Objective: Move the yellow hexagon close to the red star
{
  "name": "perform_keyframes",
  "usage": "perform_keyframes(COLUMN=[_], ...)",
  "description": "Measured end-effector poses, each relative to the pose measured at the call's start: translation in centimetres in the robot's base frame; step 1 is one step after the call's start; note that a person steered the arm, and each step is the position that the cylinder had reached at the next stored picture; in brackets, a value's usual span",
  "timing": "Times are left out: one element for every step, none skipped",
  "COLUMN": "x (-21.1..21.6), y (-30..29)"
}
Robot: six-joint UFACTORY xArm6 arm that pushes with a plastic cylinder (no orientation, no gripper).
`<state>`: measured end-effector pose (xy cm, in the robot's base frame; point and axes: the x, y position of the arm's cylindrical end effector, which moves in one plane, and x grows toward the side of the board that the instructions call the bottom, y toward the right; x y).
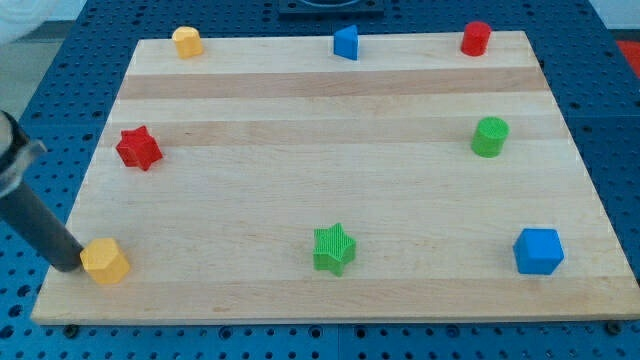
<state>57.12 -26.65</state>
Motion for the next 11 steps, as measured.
perform_keyframes(x=[-0.3, -1.6, 1.7, 3.7, 0.8, -5.0, -7.9, -4.5, -3.8, -7.3, -13.1], y=[3.3, 4.4, 2.6, 4.1, 9.0, 11.2, 11.4, 9.6, 5.6, 5.1, 8.7])
